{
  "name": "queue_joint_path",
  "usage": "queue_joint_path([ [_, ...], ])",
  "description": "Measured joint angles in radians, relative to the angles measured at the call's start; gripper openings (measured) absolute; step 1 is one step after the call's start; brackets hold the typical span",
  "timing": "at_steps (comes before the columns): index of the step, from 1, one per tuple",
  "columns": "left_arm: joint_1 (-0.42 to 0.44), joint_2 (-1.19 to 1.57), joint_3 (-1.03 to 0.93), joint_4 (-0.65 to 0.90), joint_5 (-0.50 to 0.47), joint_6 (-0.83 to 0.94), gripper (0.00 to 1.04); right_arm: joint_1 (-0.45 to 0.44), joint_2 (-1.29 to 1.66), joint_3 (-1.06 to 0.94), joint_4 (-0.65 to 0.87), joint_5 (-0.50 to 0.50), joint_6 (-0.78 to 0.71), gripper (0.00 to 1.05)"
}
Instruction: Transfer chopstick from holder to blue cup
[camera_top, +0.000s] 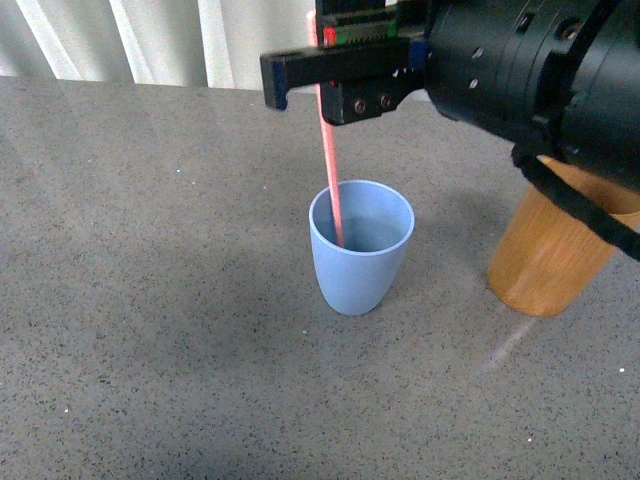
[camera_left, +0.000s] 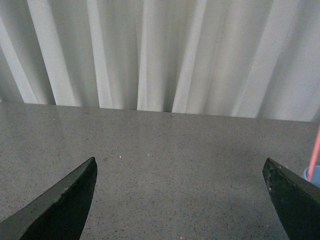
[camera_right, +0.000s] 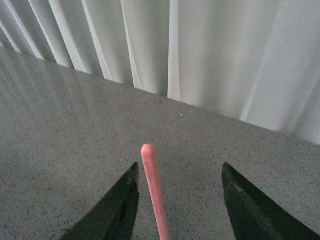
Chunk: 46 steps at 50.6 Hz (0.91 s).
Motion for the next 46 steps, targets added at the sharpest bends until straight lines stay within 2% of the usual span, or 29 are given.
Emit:
queue_joint_path([
  [5,0.0,0.0,0.0,0.0,0.0,0.0,0.98,-0.013,-0.064,-0.003,-0.035,0.01,0.02,0.67],
  [10,0.0,0.0,0.0,0.0,0.0,0.0,0.98,-0.042,-0.181,-0.019,-0.114,0.03,0.035,0.9],
  [12,0.0,0.0,0.0,0.0,0.0,0.0,0.98,-0.056,-0.219,-0.027,-0.146,0.038,0.04,0.96],
  [23,0.0,0.0,0.0,0.0,0.0,0.0,0.98,-0.203,-0.492,-0.089,-0.437,0.114,0.084,0.95],
  [29,0.0,0.0,0.0,0.0,0.0,0.0,0.98,-0.356,-0.713,-0.173,-0.663,0.146,0.077,0.95],
  [36,0.0,0.0,0.0,0.0,0.0,0.0,0.98,-0.502,-0.918,-0.275,-0.805,0.196,0.014,0.95],
  [41,0.0,0.0,0.0,0.0,0.0,0.0,0.98,-0.54,-1.0,-0.313,-0.853,0.22,-0.012,0.95],
  [46,0.0,0.0,0.0,0.0,0.001,0.0,0.98,-0.546,-1.021,-0.317,-0.838,0.197,-0.027,0.94],
])
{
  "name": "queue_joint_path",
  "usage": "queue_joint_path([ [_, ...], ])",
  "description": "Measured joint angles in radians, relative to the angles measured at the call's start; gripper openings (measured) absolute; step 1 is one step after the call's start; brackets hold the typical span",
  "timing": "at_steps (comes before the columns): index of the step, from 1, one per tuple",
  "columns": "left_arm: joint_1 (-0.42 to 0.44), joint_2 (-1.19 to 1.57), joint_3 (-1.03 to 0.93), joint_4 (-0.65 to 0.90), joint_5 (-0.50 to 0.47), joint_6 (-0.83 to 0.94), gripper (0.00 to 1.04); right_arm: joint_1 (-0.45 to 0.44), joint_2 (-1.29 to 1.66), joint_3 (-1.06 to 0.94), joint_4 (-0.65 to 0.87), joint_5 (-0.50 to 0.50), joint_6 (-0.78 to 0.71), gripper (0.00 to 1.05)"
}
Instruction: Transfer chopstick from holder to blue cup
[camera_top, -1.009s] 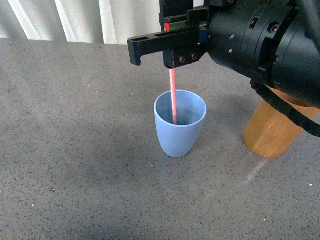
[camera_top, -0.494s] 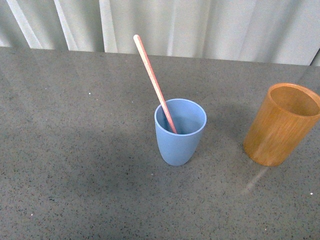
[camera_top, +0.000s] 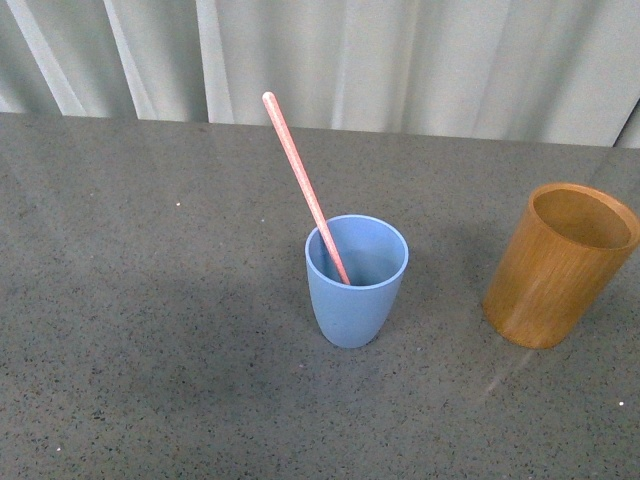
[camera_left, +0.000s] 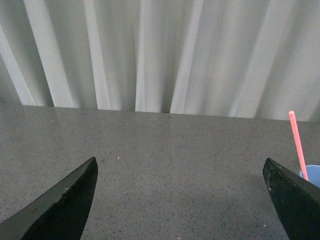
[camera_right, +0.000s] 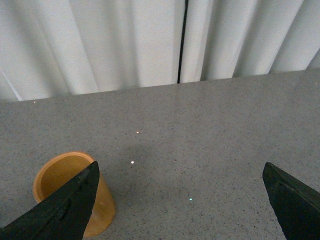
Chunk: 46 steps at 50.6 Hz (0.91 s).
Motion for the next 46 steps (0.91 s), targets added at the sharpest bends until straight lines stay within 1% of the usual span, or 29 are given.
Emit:
queue_joint_path([
  [1,0.0,0.0,0.0,0.0,0.0,0.0,0.98,-0.007,-0.004,-0.018,0.053,-0.03,-0.008,0.91],
  [2,0.0,0.0,0.0,0.0,0.0,0.0,0.98,-0.011,-0.008,-0.041,0.119,-0.082,-0.014,0.88],
  [3,0.0,0.0,0.0,0.0,-0.001,0.0,0.98,-0.013,-0.009,-0.053,0.149,-0.105,-0.016,0.86],
  [4,0.0,0.0,0.0,0.0,-0.002,0.0,0.98,-0.017,-0.011,-0.079,0.21,-0.158,-0.021,0.83],
  [5,0.0,0.0,0.0,0.0,-0.001,0.0,0.98,-0.018,-0.017,-0.102,0.263,-0.19,-0.026,0.79],
  [6,0.0,0.0,0.0,0.0,-0.001,0.0,0.98,-0.018,-0.02,-0.112,0.283,-0.202,-0.027,0.77],
  [8,0.0,0.0,0.0,0.0,-0.002,0.0,0.98,-0.017,-0.041,-0.148,0.351,-0.232,-0.036,0.68],
  [10,0.0,0.0,0.0,0.0,-0.003,0.0,0.98,-0.018,-0.067,-0.167,0.365,-0.234,-0.04,0.6],
  [11,0.0,0.0,0.0,0.0,-0.002,0.0,0.98,-0.018,-0.072,-0.171,0.365,-0.233,-0.041,0.58],
  [12,0.0,0.0,0.0,0.0,-0.003,0.0,0.98,-0.019,-0.087,-0.18,0.365,-0.233,-0.042,0.52],
  [15,0.0,0.0,0.0,0.0,-0.002,0.0,0.98,-0.02,-0.112,-0.199,0.362,-0.232,-0.042,0.42],
  [16,0.0,0.0,0.0,0.0,-0.002,0.0,0.98,-0.02,-0.116,-0.202,0.36,-0.232,-0.042,0.4],
  [20,0.0,0.0,0.0,0.0,-0.001,0.0,0.98,-0.021,-0.142,-0.222,0.348,-0.232,-0.044,0.27],
  [22,0.0,0.0,0.0,0.0,-0.001,0.0,0.98,-0.021,-0.165,-0.238,0.337,-0.232,-0.044,0.17],
  [26,0.0,0.0,0.0,0.0,-0.002,0.0,0.98,-0.021,-0.207,-0.253,0.316,-0.233,-0.049,0.0],
  [43,0.0,0.0,0.0,0.0,-0.002,0.0,0.98,-0.021,-0.348,-0.296,0.221,-0.232,-0.047,0.01],
  [46,0.0,0.0,0.0,0.0,-0.001,0.0,0.98,-0.021,-0.36,-0.31,0.237,-0.232,-0.048,0.01],
])
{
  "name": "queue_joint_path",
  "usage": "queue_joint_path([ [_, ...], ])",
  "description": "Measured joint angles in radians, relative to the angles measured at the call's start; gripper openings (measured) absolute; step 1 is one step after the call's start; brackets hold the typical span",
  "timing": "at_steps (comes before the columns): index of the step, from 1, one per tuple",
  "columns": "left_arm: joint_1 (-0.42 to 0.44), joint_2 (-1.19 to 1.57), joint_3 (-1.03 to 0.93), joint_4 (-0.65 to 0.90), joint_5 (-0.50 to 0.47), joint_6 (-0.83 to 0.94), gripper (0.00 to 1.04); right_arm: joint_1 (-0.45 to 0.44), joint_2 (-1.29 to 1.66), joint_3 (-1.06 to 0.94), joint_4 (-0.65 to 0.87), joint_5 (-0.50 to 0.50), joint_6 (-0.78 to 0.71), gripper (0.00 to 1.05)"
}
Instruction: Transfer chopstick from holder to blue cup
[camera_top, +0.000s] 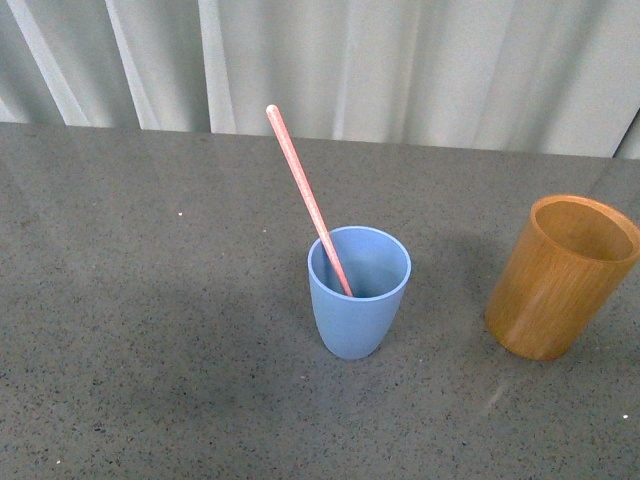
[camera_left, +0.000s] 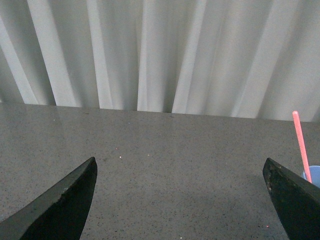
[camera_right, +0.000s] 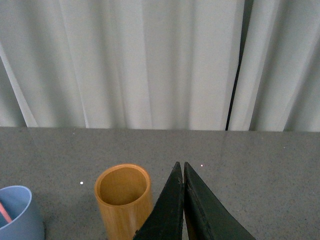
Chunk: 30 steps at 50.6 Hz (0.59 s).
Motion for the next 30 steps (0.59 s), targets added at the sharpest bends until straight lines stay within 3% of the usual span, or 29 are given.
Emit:
queue_joint_path([
  [27,0.0,0.0,0.0,0.0,0.0,0.0,0.98,0.0,-0.152,-0.001,-0.137,0.0,0.0,0.01],
  [30,0.0,0.0,0.0,0.0,0.0,0.0,0.98,0.0,-0.204,0.0,-0.205,0.0,0.0,0.01],
])
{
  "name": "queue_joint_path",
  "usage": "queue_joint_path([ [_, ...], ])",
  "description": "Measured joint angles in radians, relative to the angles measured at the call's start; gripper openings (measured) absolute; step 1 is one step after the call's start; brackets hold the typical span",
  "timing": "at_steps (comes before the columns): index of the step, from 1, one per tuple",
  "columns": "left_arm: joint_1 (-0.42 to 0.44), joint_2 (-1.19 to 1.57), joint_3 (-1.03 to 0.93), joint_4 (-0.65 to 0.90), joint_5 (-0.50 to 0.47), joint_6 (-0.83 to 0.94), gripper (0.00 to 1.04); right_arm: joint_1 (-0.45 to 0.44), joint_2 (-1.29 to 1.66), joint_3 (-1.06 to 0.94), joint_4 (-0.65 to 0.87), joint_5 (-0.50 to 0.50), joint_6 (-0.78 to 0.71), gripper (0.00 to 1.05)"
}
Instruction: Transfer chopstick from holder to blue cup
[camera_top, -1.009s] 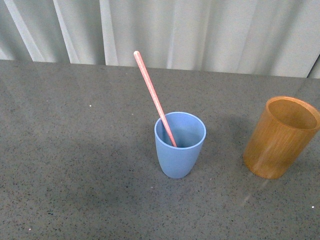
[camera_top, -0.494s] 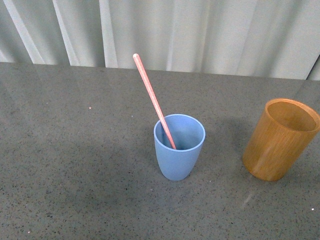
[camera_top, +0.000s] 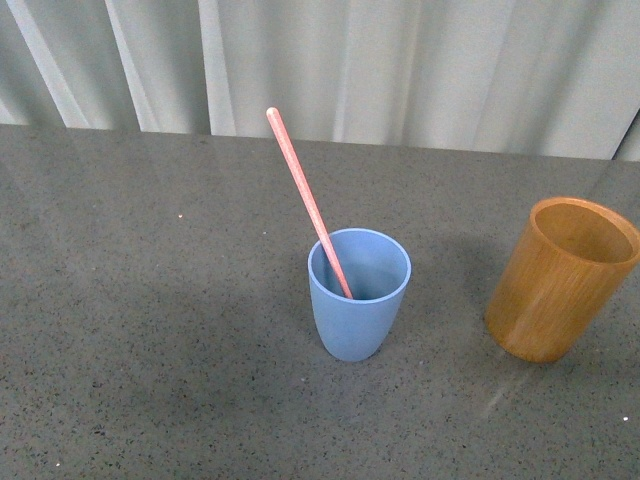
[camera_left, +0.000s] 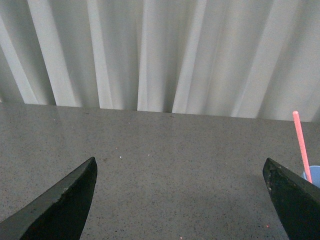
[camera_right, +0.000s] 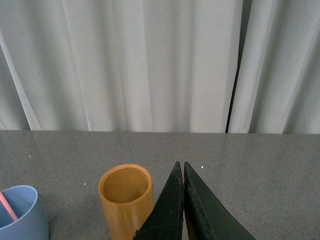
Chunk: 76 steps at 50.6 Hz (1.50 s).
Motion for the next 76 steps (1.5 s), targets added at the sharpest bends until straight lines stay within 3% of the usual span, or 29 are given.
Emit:
queue_joint_path([
  [4,0.0,0.0,0.0,0.0,0.0,0.0,0.98,0.0,-0.092,-0.001,-0.103,0.001,0.0,0.01],
  [20,0.0,-0.001,0.0,0.0,0.0,0.0,0.98,0.0,-0.118,-0.001,-0.109,0.001,0.0,0.02],
  [34,0.0,-0.001,0.0,0.0,0.0,0.0,0.98,0.0,-0.118,-0.001,-0.109,0.001,0.0,0.45],
  [40,0.0,-0.001,0.0,0.0,0.0,0.0,0.98,0.0,-0.118,-0.001,-0.109,0.001,0.0,0.7],
  [49,0.0,-0.001,0.0,0.0,0.0,0.0,0.98,0.0,-0.118,-0.001,-0.109,0.001,0.0,0.96],
  [76,0.0,-0.001,0.0,0.0,0.0,0.0,0.98,0.0,-0.118,-0.001,-0.109,0.001,0.0,0.95],
])
